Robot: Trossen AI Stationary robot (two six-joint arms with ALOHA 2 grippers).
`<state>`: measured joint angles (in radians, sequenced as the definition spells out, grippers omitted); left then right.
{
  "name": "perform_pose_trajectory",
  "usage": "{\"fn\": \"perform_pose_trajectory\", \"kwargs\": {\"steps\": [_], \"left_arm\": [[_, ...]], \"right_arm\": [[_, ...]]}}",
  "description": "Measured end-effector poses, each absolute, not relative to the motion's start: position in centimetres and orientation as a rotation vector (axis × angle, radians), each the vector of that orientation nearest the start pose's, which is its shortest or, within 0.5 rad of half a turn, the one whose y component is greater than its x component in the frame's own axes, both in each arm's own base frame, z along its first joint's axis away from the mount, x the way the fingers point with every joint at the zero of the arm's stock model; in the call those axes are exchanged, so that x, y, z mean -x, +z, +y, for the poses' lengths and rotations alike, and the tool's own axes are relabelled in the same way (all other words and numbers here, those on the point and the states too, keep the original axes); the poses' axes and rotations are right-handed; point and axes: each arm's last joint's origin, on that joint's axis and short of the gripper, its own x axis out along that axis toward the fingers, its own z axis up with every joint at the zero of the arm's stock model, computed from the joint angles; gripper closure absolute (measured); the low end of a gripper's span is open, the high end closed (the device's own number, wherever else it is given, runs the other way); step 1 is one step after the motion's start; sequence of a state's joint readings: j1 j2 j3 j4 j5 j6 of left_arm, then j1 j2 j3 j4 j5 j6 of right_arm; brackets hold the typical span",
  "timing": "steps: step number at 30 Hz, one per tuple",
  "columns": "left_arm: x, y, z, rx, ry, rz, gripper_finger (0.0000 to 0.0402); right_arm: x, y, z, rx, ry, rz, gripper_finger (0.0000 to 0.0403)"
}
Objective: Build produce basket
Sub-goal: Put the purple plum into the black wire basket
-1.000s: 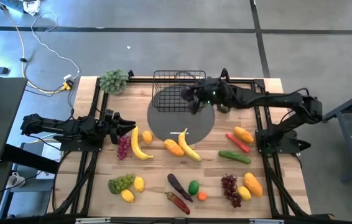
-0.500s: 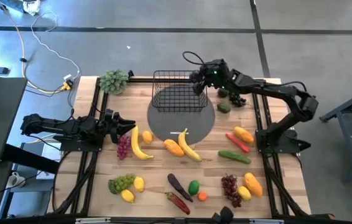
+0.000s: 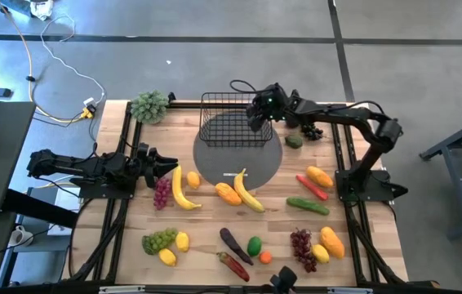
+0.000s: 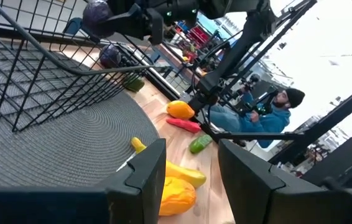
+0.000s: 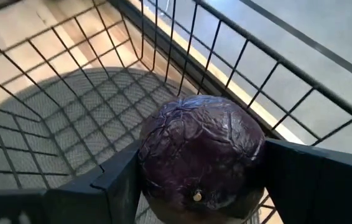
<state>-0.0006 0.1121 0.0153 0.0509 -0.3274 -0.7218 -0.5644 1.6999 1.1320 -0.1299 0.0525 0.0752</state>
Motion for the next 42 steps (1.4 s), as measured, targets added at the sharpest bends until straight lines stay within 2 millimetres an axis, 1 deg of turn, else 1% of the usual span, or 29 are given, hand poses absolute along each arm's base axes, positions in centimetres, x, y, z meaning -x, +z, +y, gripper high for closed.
{"fn": "perform_pose_trajectory", "kwargs": {"steps": [7, 14, 18, 23, 27, 30, 42], "left_arm": [[-10.23, 16.49, 0.94, 0.716, 0.334, -0.080, 0.0266], [-10.23, 16.50, 0.95, 0.716, 0.336, -0.081, 0.0255], [-10.23, 16.49, 0.95, 0.716, 0.337, -0.081, 0.0233], [-10.23, 16.48, 0.95, 0.720, 0.337, -0.081, 0.0193], [-10.22, 16.47, 0.98, 0.741, 0.347, -0.088, 0.0162], [-10.22, 16.47, 0.99, 0.741, 0.350, -0.090, 0.0148], [-10.22, 16.54, 0.99, 0.745, 0.349, -0.097, 0.0153]], "right_arm": [[-31.06, 21.69, -19.85, -0.244, -0.614, 0.681, 0.0150], [-30.97, 21.69, -19.97, -0.230, -0.666, 0.685, 0.0113], [-30.96, 21.70, -19.98, -0.238, -0.676, 0.682, 0.0105], [-30.92, 21.70, -20.02, -0.239, -0.697, 0.681, 0.0104], [-30.92, 21.70, -20.02, -0.270, -0.709, 0.669, 0.0103], [-30.96, 21.69, -19.97, -0.297, -0.692, 0.662, 0.0103], [-30.95, 21.67, -19.94, -0.315, -0.687, 0.661, 0.0102]]}}
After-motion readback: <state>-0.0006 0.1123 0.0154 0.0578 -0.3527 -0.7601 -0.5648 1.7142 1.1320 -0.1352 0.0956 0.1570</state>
